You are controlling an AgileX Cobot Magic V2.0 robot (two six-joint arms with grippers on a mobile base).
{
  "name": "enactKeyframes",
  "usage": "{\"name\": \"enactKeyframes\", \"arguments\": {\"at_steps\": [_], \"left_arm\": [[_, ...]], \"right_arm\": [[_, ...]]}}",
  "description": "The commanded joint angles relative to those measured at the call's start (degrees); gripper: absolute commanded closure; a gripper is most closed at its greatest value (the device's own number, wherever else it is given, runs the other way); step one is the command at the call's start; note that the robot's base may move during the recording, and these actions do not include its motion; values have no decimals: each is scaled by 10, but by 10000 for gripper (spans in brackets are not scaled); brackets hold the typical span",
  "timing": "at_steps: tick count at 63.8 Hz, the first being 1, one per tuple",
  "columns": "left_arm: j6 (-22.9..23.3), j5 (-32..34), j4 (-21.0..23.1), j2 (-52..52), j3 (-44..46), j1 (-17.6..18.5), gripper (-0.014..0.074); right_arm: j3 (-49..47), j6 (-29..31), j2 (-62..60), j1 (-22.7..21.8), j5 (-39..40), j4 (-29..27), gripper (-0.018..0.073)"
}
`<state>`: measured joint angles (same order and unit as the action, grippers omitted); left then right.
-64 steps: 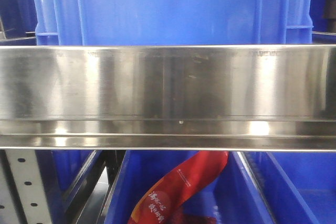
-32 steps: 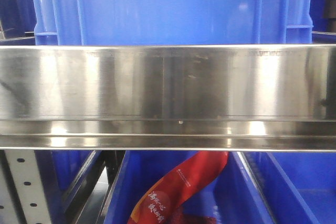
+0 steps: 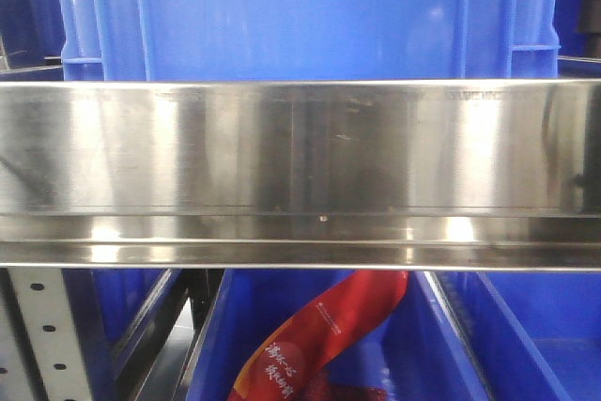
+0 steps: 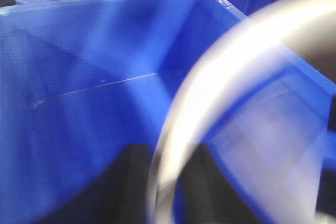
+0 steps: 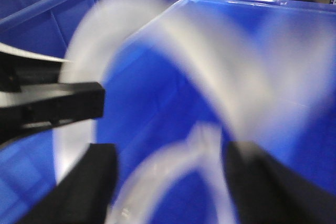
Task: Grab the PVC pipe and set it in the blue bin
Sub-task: 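Open both grippers to drop the clamps into the blue bins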
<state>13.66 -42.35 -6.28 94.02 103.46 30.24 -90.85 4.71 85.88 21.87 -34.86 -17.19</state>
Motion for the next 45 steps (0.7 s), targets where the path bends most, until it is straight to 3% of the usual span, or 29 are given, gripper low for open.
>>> {"name": "enactKeyframes", "arguments": {"at_steps": [1,9,19,26,30,42,45], "left_arm": [[5,3,3,-4,6,3,301],[5,-8,3,-4,6,3,213],[5,-19,3,-6,6,3,231],[5,-24,3,-25,6,3,277],[5,-24,3,-37,6,3,344],[5,-24,-10,-55,6,3,692],[4,-24,-19,-55,6,3,707]], "right_arm": [[-5,4,-2,0,7,-1,162],[-5,4,-2,0,1,-1,183],[-5,4,-4,0,-16,-1,237],[-5,4,-21,-1,-34,0,323],[-5,4,-32,-1,-37,1,388],[-5,4,-53,-1,-37,2,631],[-5,4,-53,-1,-37,3,699]]}}
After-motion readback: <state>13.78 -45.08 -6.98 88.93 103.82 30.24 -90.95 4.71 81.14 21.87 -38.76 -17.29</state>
